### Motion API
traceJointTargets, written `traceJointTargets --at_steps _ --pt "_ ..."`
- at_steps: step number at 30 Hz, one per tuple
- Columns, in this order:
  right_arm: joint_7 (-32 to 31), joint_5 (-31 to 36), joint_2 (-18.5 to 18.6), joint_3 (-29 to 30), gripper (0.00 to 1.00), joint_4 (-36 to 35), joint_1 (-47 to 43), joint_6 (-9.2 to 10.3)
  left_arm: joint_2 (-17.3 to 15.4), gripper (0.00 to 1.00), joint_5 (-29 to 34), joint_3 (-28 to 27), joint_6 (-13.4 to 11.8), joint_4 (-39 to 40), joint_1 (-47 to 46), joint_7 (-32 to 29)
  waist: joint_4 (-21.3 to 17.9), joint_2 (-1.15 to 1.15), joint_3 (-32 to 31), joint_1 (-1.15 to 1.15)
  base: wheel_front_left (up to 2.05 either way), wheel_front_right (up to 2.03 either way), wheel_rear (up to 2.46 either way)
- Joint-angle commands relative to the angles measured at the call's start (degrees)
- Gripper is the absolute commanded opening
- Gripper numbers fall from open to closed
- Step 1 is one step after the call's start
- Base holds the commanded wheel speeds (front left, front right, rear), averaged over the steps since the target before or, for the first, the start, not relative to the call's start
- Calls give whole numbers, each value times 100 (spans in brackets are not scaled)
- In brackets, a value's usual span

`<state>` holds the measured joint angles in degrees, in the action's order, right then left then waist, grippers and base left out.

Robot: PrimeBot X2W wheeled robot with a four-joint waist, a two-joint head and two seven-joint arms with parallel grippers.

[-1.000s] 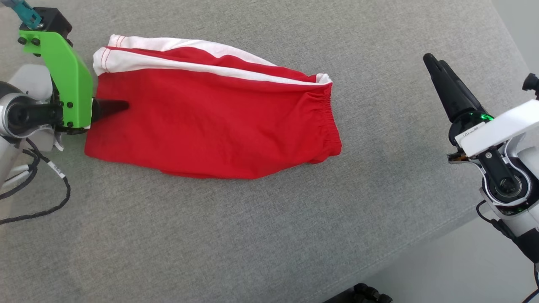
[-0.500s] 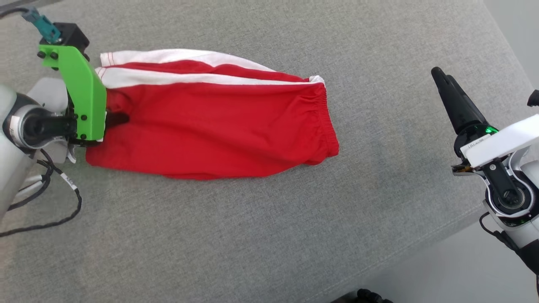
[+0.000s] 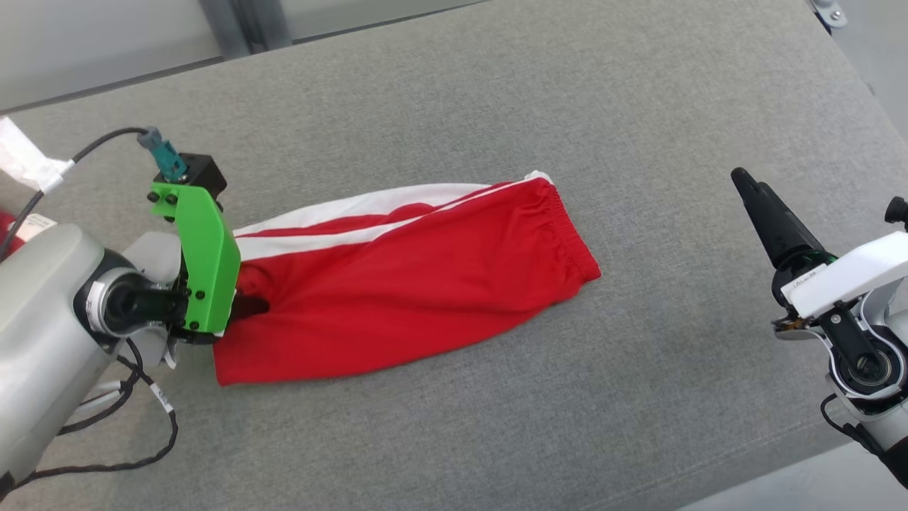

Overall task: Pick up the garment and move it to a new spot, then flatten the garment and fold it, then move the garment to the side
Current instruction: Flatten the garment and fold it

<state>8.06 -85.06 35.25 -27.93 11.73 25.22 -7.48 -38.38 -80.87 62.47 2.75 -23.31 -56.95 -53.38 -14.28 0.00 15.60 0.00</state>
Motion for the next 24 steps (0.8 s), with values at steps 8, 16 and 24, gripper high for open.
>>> traceJointTargets --at_steps 8,16,24 --pt "-116 53 -29 49 100 72 -194 -3 -164 100 -186 -6 -229 315 674 291 488 0 -467 0 0 0 0" --pt "-170 203 -34 78 100 126 -388 -3 -302 100 -11 -63 -221 342 812 678 599 0 -794 0 0 0 0" --pt "510 1501 -358 205 100 233 -545 -3 -718 100 882 -886 -706 1046 1303 3662 772 0 -1266 0 0 0 0"
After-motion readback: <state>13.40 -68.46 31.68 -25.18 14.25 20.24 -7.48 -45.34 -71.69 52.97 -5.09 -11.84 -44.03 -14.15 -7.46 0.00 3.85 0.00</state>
